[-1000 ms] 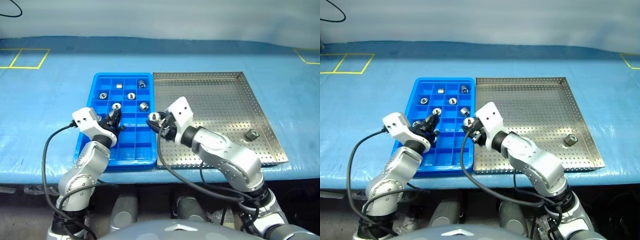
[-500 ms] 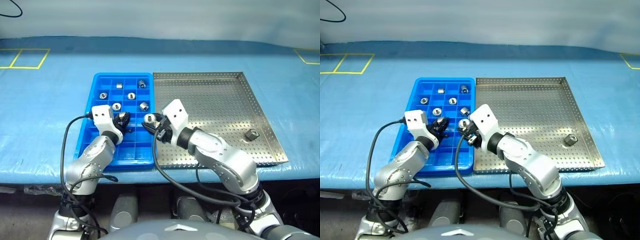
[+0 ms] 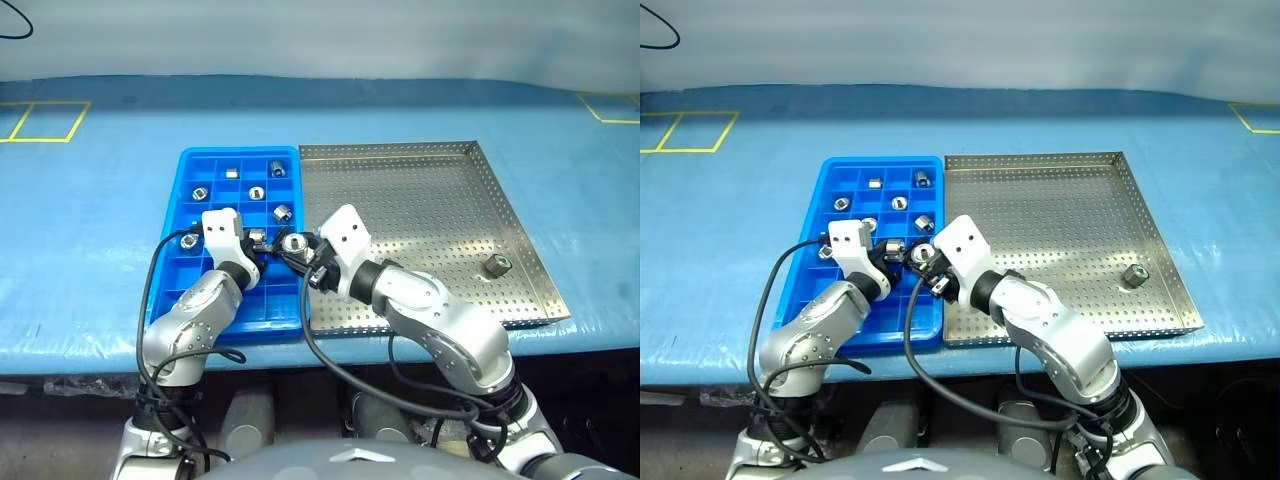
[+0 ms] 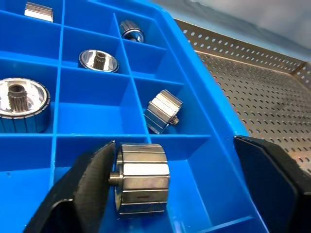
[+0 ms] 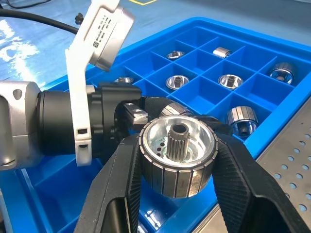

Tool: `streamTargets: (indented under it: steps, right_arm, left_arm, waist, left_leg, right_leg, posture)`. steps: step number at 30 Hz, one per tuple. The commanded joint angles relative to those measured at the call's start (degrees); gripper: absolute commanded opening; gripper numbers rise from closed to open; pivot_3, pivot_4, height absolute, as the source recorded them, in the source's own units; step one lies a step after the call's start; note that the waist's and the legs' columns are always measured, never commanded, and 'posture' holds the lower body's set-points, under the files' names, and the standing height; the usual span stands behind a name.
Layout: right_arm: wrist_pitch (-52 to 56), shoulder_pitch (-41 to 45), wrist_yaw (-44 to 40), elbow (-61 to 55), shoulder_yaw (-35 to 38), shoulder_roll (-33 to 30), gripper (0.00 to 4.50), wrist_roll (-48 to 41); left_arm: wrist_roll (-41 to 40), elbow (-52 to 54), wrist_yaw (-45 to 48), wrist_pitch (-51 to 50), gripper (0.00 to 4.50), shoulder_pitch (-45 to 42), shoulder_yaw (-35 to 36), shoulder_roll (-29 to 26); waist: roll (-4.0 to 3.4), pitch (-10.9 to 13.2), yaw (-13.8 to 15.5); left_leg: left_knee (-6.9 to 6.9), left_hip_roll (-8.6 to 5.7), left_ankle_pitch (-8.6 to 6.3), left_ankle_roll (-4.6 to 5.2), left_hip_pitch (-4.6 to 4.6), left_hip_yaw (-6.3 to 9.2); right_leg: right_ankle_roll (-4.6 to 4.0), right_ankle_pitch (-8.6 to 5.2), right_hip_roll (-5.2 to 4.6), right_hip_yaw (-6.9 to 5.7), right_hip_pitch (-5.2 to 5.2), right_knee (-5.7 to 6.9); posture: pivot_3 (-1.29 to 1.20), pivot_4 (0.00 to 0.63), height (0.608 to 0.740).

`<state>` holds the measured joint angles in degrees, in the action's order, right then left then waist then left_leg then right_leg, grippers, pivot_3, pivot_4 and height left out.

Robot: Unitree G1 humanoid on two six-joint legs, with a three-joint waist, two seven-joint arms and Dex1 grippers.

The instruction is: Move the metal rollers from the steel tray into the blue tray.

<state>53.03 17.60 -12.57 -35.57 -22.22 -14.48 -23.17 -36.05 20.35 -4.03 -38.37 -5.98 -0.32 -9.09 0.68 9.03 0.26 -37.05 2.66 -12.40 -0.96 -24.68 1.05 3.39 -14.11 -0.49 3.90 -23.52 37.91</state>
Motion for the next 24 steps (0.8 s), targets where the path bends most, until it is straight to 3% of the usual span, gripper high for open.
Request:
streamTargets:
  steps: [1,8,14,24]
  right_arm:
    - [-0.64,0.29,-0.64,-1.35,-0.11,0.80,1.69,0.32]
    - [-0.70,0.38,-1.93,-0.64,-0.17,1.28,1.69,0.62]
    - [-0.83,0.45,-2.72,0.74,-0.56,2.25,1.69,0.89]
    - [-1.48,1.06,-2.99,8.56,-2.77,4.57,1.69,3.97]
  left_arm:
    - [0.77,4.69,-1.16,0.76,4.47,0.85,3.38,0.38]
    - [1.51,8.45,-1.81,2.19,4.47,1.74,5.98,1.88]
    - [1.90,11.34,0.33,9.52,4.47,1.90,7.66,5.31]
    - [16.09,16.14,9.12,22.52,4.47,14.51,2.30,-1.74]
  waist:
    - [0.00,0.00,-0.07]
    - [0.01,0.00,0.42]
    - [0.03,0.01,0.86]
    - [0.03,0.01,0.84]
  left_leg:
    - [0.01,0.00,0.00,0.00,0.00,0.01]
    - [-0.03,-0.02,0.00,0.00,-0.01,0.03]
    - [-0.03,-0.02,0.00,0.00,-0.02,0.02]
    - [0.01,-0.02,-0.01,0.01,-0.02,-0.02]
  right_leg:
    - [0.00,0.00,0.00,-0.01,0.00,0.01]
    - [0.01,0.00,-0.01,-0.02,0.02,0.02]
    - [0.00,0.01,-0.02,-0.02,0.03,-0.01]
    - [-0.03,0.00,-0.03,0.01,-0.01,-0.01]
  posture:
    - [0.10,0.150,0.740]
    - [0.13,0.150,0.740]
    - [0.13,0.150,0.740]
    - [0.17,0.150,0.740]
